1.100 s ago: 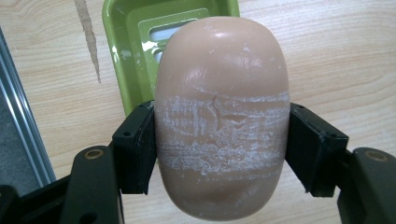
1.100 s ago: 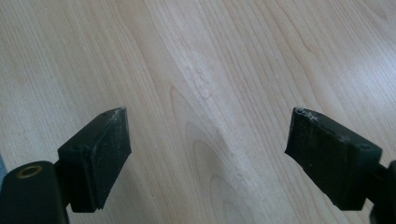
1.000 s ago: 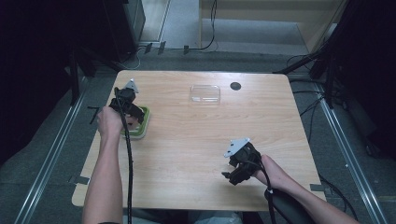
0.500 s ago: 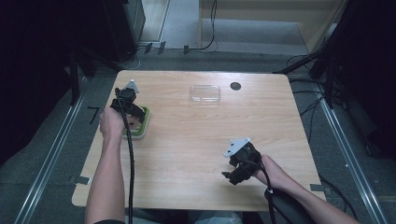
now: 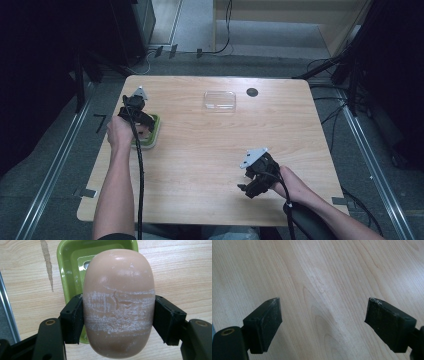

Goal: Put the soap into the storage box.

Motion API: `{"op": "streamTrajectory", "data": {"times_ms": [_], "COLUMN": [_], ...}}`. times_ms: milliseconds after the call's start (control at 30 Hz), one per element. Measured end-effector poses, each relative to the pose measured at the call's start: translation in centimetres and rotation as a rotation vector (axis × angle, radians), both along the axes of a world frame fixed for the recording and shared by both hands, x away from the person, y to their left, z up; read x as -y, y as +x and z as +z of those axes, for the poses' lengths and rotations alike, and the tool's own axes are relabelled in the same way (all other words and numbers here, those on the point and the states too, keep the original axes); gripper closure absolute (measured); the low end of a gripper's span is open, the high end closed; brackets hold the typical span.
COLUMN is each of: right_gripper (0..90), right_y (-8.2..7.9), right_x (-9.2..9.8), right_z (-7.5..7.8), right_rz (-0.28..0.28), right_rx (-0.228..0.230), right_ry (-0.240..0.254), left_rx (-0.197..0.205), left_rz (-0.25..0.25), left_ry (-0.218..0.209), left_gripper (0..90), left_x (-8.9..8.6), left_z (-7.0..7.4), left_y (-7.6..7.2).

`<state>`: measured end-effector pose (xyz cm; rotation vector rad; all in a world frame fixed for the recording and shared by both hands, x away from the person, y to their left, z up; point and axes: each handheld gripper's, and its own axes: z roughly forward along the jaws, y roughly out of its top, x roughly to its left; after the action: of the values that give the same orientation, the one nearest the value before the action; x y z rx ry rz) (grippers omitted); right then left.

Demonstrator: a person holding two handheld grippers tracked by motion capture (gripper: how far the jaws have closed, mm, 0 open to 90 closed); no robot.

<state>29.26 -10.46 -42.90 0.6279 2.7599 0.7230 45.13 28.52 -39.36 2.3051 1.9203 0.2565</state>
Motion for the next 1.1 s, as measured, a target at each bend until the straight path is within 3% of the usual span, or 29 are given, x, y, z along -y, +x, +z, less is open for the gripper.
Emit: {"op": "streamTrajectory", "data": {"times_ms": [533,1100], "right_gripper": [14.0,14.1], "right_y": [0.0,0.0], "right_x": [0.0,0.0], "right_z": [0.0,0.0], "right_rz": [0.001,0.003], "right_rx": [-0.004,-0.003], "right_ry": [0.001,0.001], "left_rx": [0.01,0.034], "left_rz": [0.01,0.068], "left_ry": [-0.008,0.008], "left_gripper": [33.6,33.5], "left_x": [-0.1,-0.5], "left_z": [-1.1,-2.7], "left_y": [0.5,0.8]}}
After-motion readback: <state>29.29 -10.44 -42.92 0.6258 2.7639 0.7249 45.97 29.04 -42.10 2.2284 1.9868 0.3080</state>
